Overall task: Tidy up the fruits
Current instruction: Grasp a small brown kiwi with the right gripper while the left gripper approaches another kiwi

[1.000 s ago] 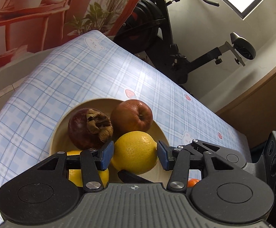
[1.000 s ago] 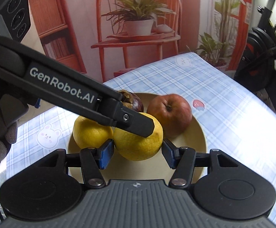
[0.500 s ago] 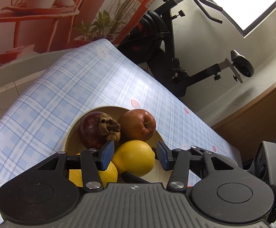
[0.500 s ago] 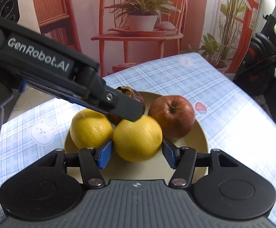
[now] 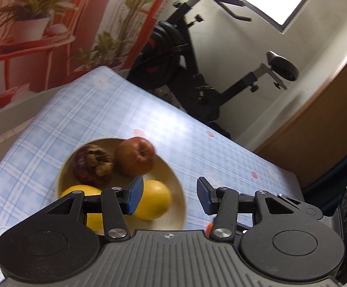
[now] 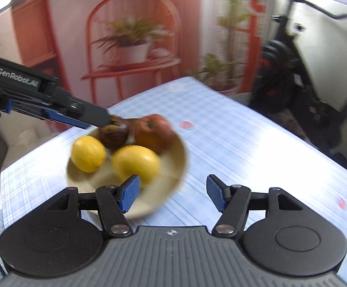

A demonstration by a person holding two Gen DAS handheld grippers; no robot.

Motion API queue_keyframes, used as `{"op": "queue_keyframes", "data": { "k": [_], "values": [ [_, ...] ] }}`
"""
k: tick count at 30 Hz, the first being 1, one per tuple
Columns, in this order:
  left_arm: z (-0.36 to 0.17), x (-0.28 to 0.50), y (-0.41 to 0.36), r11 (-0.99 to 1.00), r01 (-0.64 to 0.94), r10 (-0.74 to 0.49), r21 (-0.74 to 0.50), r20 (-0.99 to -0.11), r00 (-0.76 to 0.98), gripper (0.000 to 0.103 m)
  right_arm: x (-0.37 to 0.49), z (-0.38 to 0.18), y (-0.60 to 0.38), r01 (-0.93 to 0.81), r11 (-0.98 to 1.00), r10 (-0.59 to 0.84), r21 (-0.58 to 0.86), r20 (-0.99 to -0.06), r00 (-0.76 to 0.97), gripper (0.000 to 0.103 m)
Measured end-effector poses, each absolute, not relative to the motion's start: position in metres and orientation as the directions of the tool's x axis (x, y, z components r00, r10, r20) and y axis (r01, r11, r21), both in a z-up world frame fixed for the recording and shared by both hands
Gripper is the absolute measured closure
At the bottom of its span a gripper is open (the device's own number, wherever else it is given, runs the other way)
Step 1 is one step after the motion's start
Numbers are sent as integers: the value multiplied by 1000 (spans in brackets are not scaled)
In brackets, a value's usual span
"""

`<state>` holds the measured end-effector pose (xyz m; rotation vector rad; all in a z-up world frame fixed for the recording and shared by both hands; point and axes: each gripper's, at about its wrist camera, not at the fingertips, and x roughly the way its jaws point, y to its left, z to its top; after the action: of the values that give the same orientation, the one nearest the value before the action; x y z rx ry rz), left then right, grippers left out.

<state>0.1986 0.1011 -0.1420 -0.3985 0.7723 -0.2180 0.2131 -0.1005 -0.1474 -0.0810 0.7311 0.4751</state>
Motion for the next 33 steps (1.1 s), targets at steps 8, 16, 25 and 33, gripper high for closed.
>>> {"op": "queue_keyframes", "data": {
  "k": [8,16,25,33],
  "values": [
    [-139,192,30,902,180,-406,-392,-628,664,52,152,-148,-203,-188,964,265,186,-646,716,38],
    [-157,174,-37,867,275,-492,-416,-629,601,52,91,-144,-247,-109,977,206,186,-657,725,38],
    [-174,146,-62,873,314,-488,-373,-687,538,52,45,-164,-239,-105,982,183,155,-673,717,38],
    [-165,136,-80,884,330,-466,-332,-701,540,52,41,-177,-246,-59,964,229,261,-689,687,38]
  ]
}}
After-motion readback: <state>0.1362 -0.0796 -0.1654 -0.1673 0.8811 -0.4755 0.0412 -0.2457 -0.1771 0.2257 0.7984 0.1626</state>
